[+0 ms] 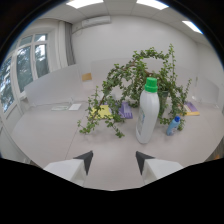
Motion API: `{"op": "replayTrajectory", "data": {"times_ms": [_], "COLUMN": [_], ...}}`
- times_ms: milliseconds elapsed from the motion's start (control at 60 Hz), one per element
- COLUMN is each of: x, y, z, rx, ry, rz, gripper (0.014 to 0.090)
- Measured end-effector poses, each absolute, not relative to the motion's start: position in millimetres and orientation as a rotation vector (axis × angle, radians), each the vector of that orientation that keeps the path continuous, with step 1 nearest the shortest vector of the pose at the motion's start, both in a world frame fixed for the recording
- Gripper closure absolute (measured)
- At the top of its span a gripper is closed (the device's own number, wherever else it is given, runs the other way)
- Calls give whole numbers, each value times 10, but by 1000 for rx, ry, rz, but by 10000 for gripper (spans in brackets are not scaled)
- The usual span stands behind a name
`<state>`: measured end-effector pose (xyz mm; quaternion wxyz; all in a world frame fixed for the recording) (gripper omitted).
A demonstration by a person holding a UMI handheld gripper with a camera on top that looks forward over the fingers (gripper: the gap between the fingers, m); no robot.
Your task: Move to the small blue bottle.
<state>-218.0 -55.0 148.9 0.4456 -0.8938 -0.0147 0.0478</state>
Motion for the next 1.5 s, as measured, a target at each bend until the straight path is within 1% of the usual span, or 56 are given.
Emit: {"op": "replayTrajectory", "data": {"times_ms": [200, 450, 550, 733, 950, 1267, 1500], "x": [-1828, -774, -371, 99, 407, 532, 552], "y": [-692, -874, -904, -778, -364, 368, 597], "z": [1351, 1064, 973, 805, 608, 404, 272], "rx": [-2245, -2294, -2306, -2321, -2294, -2248, -2260], "ry": [-23, 15, 21, 11, -40, -74, -79], "rz": [112, 7, -18, 2, 28, 54, 68], "gripper": [199, 207, 197, 201, 199, 201, 203]}}
